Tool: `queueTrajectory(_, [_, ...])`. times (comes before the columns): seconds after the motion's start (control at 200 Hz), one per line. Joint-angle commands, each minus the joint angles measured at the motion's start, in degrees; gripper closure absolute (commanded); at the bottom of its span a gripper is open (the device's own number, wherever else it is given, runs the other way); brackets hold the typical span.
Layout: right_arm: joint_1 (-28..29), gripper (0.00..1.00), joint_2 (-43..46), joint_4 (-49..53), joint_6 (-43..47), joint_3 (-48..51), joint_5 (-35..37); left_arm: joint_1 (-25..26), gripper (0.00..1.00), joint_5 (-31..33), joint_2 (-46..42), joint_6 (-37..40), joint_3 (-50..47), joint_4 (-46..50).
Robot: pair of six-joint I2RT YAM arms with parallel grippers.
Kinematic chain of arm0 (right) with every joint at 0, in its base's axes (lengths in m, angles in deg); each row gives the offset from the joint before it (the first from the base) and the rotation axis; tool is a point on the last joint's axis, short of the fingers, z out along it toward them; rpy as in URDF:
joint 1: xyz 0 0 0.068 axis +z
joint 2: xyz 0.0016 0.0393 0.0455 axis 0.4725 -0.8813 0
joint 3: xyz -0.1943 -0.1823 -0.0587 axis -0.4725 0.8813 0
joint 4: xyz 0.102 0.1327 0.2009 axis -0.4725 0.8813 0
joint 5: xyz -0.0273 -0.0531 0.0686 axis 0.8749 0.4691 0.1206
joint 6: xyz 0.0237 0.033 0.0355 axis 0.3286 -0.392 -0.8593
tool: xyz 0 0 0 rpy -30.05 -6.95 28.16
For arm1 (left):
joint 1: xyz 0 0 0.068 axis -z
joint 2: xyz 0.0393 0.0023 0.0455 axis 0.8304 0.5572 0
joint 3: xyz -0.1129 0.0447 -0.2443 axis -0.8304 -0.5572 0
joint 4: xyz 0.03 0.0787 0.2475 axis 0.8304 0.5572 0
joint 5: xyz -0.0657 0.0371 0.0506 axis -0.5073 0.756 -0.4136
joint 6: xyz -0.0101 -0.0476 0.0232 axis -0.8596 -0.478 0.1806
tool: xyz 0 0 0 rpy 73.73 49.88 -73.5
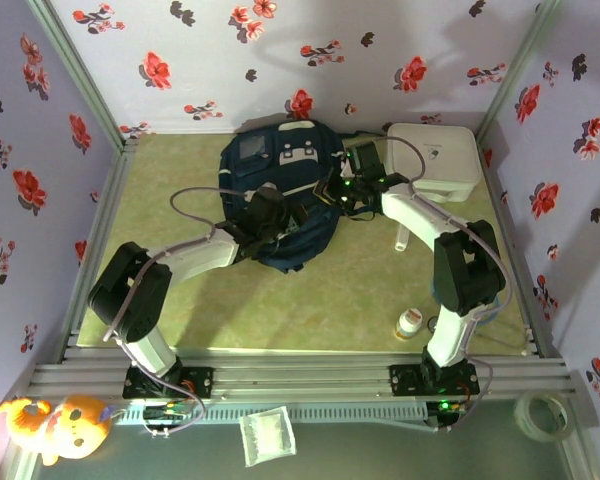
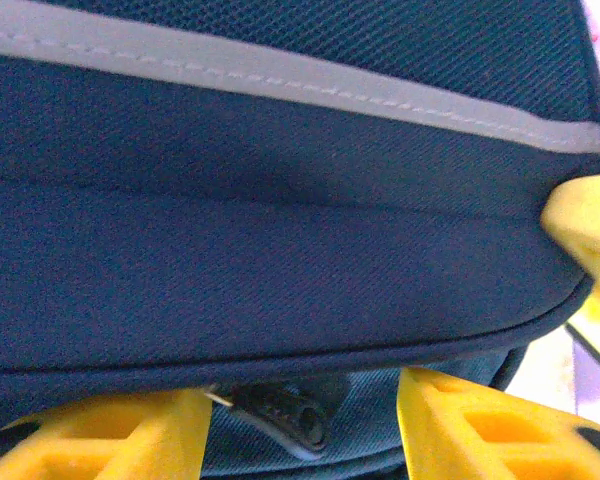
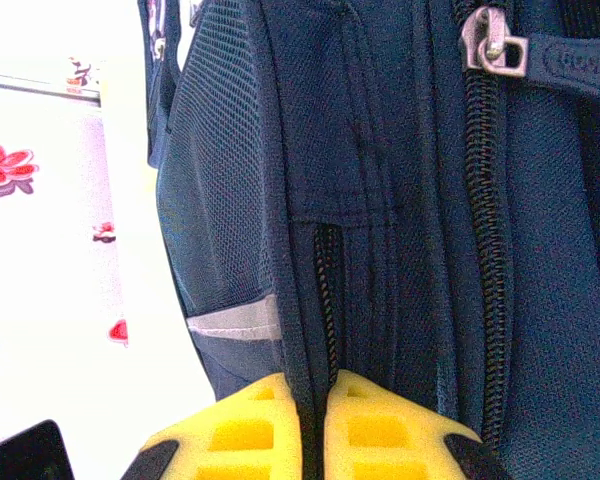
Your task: Pack books, pencil case, and school supplies into a backpack
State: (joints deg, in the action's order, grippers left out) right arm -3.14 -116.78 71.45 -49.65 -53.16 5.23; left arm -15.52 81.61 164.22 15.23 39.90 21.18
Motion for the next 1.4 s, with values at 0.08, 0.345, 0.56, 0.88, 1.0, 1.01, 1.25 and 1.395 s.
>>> queueTrajectory(0.08, [0.34, 0.98, 4.73, -4.40, -2.34, 0.74, -4.35, -0.77, 0.58, 4.73, 0.98, -2.32, 0.19, -0.73])
queueTrajectory(0.345, [-0.49, 1.00, 5.73, -3.51, -2.10, 1.31, -0.96, -0.87, 1.00, 8.31, -0.31, -1.18, -1.23, 4.01])
queueTrajectory(0.56, [-1.56, 1.00, 4.98, 0.78, 1.28, -0.07, 4.46, -1.36, 1.00, 11.96, -3.95, 1.67, -4.30, 9.97])
queueTrajectory(0.88, [-2.23, 1.00, 2.10, 0.72, 2.97, -1.34, 3.12, -4.86, 1.00, 12.93, -13.77, 7.10, -13.39, 14.06])
queueTrajectory(1.0, [-2.24, 0.85, 2.06, 3.59, 6.01, -2.11, 2.13, -4.23, 1.00, 9.60, -14.99, 11.19, -12.25, 14.82])
queueTrajectory(1.01, [-2.30, 0.83, 2.36, 4.01, 6.45, -2.03, 2.49, -4.10, 1.00, 9.39, -15.07, 11.58, -12.07, 15.02])
queueTrajectory(1.25, [-5.50, 0.29, 14.23, 16.24, 16.54, 5.39, 22.62, -0.82, 0.58, 9.38, -15.42, 20.05, -7.21, 28.12])
queueTrajectory(1.395, [-9.97, 0.25, 16.83, 21.57, 19.59, 10.64, 33.67, -0.90, 0.33, 9.74, -15.08, 29.50, -2.09, 36.24])
